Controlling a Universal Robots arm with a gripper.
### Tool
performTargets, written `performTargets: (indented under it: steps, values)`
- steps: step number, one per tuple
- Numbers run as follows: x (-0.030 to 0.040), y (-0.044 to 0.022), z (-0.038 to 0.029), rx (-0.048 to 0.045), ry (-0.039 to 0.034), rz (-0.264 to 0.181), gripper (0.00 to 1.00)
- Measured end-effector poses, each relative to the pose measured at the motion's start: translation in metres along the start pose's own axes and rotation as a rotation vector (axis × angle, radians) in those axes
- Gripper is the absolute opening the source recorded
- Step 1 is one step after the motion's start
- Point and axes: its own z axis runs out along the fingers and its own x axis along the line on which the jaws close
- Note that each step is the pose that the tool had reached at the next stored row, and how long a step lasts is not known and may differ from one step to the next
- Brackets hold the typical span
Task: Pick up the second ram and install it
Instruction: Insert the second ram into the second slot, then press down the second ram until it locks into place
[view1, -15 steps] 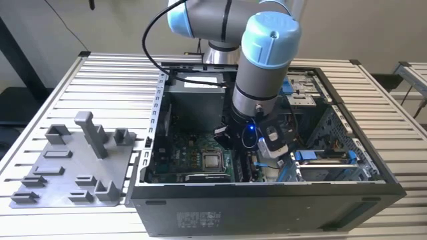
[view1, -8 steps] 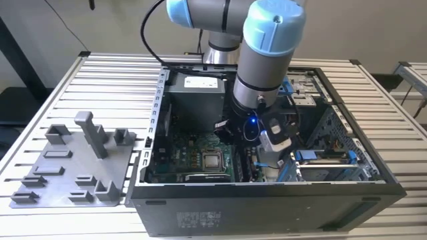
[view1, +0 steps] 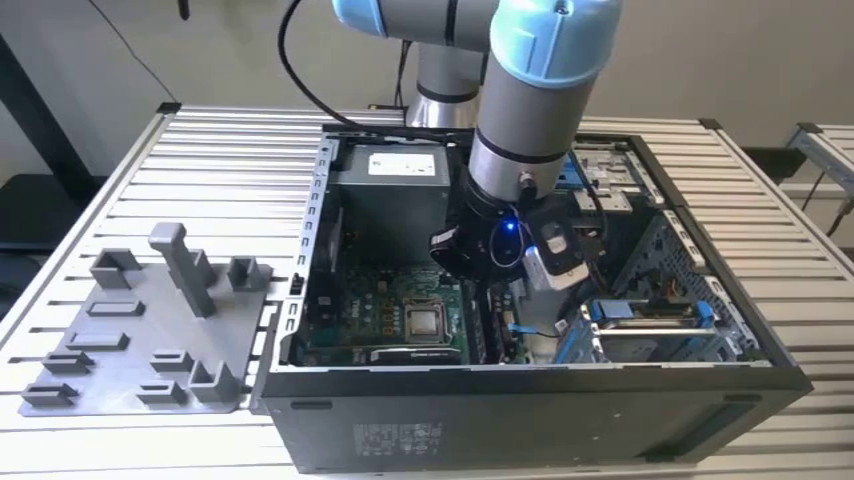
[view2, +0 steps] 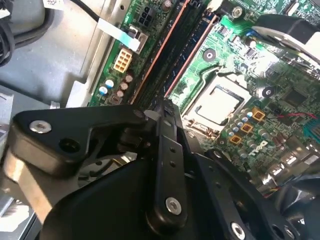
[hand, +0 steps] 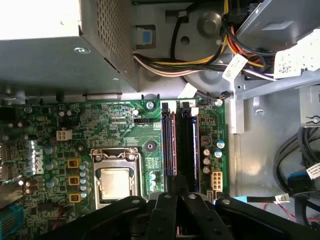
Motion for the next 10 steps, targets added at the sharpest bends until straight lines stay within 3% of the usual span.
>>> performTargets:
  steps: [10]
  values:
    - [0.0000, 0.0000, 0.0000, -0.0007, 0.0001, 0.000, 0.11]
